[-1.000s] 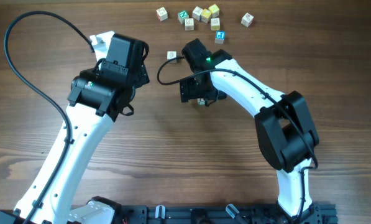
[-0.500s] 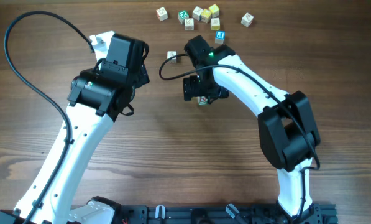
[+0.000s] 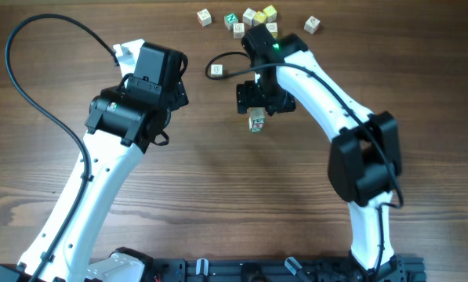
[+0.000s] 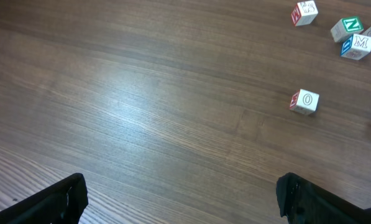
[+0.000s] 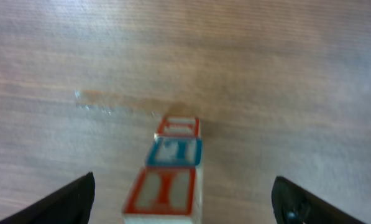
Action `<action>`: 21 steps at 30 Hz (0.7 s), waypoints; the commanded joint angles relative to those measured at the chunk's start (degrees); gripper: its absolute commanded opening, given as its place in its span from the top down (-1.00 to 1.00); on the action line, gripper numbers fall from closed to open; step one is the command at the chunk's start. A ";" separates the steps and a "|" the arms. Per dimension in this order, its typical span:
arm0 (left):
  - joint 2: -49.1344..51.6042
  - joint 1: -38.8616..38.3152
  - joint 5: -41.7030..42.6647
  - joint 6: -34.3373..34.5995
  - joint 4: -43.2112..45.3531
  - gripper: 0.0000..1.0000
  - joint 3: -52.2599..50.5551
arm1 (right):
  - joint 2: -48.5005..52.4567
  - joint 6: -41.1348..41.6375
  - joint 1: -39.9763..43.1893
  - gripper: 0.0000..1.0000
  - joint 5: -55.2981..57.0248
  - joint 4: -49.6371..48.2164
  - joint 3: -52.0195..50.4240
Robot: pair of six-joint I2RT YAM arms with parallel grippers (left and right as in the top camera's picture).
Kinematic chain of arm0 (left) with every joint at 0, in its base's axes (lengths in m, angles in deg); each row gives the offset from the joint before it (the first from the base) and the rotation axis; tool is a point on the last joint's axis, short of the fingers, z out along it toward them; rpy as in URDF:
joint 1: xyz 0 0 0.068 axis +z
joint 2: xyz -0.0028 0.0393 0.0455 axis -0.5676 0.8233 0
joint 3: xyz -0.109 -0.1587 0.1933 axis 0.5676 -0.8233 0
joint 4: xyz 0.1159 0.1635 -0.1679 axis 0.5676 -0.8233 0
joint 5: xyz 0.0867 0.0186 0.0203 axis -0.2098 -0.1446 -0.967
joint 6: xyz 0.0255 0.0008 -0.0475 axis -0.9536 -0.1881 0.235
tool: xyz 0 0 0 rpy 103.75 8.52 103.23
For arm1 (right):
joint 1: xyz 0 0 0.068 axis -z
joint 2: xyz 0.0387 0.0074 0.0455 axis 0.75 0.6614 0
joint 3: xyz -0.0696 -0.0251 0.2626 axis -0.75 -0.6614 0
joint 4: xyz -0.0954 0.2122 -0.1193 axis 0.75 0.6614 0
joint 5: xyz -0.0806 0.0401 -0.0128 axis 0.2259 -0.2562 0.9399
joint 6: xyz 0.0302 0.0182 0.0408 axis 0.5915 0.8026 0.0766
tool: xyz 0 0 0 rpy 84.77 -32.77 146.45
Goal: Form a tower
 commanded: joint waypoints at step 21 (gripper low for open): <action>-0.26 0.26 -0.15 -0.63 0.15 -1.00 0.07 | 9.20 3.96 -4.13 -0.58 8.15 5.05 8.92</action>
